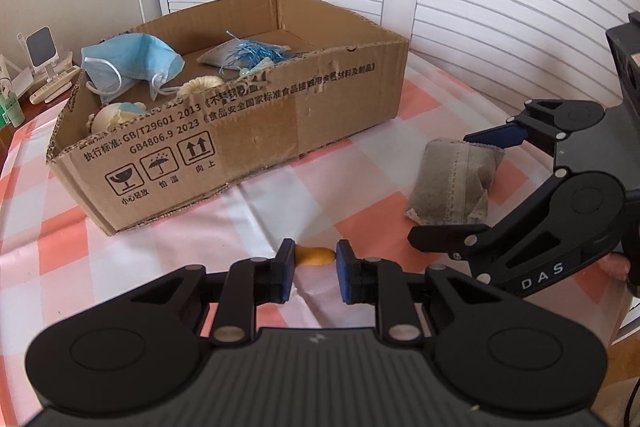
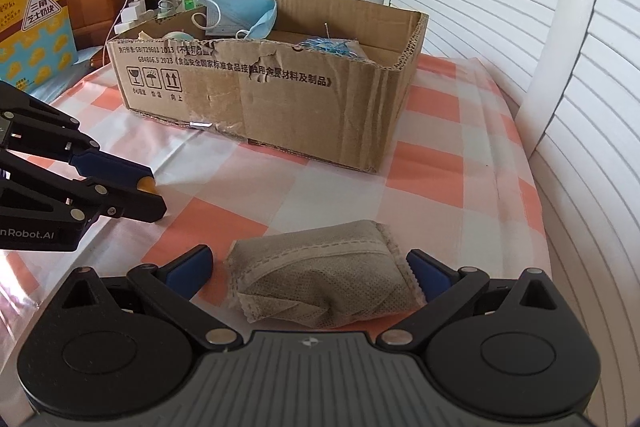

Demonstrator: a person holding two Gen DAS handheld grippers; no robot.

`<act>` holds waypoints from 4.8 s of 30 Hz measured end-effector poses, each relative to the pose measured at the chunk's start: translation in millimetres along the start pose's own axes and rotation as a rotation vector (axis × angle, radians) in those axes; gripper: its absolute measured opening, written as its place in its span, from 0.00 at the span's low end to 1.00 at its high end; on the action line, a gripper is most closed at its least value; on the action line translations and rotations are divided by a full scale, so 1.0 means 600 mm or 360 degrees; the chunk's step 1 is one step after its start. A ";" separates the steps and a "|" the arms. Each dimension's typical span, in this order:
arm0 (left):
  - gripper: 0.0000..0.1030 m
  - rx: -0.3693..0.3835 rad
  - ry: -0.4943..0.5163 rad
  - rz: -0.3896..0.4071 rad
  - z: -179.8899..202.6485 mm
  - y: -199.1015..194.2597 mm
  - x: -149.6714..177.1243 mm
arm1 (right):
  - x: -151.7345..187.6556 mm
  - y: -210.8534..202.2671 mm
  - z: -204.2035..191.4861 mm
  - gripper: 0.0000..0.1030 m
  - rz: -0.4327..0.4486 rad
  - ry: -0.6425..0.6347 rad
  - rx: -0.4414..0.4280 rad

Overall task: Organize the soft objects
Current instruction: 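Drop the orange piece into the box with the left gripper while the right carries the pouch, then lower the grey pouch into the box and open the right gripper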

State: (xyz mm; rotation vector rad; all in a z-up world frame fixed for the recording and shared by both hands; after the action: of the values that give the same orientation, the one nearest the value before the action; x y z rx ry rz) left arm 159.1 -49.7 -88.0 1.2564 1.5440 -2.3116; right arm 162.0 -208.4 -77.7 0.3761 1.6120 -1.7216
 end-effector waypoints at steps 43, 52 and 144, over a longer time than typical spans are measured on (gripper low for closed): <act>0.20 0.0033 -0.0014 0.0029 0.002 -0.044 -0.002 | -0.023 -0.059 -0.039 0.32 0.0031 -0.0210 -0.0113; 0.20 0.0044 0.0015 0.0060 0.007 -0.082 -0.016 | -0.035 -0.094 -0.028 0.31 0.0086 -0.0182 -0.0140; 0.99 -0.0569 -0.0261 0.0439 -0.075 -0.174 -0.025 | -0.339 0.077 -0.051 0.95 0.0048 -0.0063 0.0103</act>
State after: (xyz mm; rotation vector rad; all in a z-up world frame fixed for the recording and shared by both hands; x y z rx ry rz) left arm 144.7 31.7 -8.6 1.0802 1.5302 -1.8213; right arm 325.0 -113.9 17.2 0.3935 1.5178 -1.7510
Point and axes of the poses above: each gripper's, at about its wrist camera, not at the fingertips, and y roughly the way its jaws point, z to its right, x to its underside, the point moved 3 cm from there along y, roughly the way its jaws point, and after that the axes turned 10 degrees about x, right-handed, at the moved point
